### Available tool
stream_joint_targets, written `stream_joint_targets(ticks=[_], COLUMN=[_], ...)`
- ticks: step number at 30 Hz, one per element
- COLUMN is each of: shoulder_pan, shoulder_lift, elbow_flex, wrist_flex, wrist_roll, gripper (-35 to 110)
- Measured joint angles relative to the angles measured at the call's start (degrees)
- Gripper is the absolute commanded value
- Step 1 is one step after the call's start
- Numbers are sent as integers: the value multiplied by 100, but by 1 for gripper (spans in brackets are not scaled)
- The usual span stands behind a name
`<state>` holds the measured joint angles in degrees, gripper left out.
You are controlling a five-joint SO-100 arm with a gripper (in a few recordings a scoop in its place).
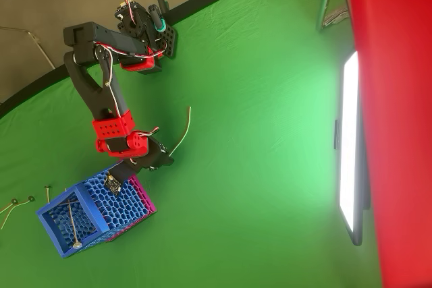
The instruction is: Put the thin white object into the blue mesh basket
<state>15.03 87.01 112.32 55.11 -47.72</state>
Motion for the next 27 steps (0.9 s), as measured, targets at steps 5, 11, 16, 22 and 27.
stream_joint_targets(ticks=[5,11,16,22,27], shoulder_pan=[-88,-255,-237,-220,-149], shoulder_lift=[-237,-554,-817,-1002,-1169], elbow_flex=[-149,-343,-492,-686,-870], wrist_flex=[97,202,211,220,387], wrist_roll=[-220,-237,-185,-141,-123], gripper=[20,20,20,18,16])
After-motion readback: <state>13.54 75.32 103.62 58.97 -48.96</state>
